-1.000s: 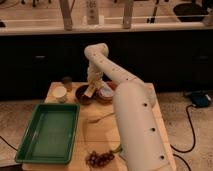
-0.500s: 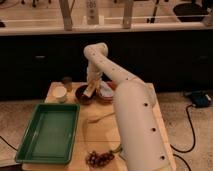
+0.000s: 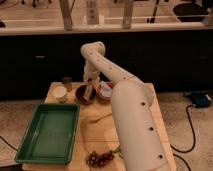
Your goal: Place eraser in purple bowl
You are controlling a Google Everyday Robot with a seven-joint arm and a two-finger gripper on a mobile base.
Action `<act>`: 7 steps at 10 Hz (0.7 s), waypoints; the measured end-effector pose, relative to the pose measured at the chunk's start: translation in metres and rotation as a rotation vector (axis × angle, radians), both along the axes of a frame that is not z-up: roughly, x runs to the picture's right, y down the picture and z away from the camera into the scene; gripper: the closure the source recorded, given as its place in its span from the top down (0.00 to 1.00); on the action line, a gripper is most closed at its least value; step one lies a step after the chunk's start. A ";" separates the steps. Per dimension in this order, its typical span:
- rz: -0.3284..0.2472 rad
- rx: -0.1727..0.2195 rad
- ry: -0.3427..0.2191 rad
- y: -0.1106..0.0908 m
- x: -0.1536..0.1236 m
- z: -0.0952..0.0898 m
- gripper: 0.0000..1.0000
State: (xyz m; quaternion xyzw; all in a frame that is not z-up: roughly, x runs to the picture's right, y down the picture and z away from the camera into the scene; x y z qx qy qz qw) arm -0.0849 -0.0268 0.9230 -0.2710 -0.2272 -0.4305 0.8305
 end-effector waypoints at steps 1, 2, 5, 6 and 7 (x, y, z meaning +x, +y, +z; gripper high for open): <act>-0.001 0.000 0.001 -0.001 -0.001 0.000 0.80; 0.000 0.000 0.002 -0.003 -0.002 0.000 0.80; -0.001 0.004 -0.006 -0.005 -0.004 0.000 0.80; 0.002 0.011 -0.009 -0.006 -0.004 0.000 0.80; 0.004 0.018 -0.014 -0.007 -0.005 0.000 0.80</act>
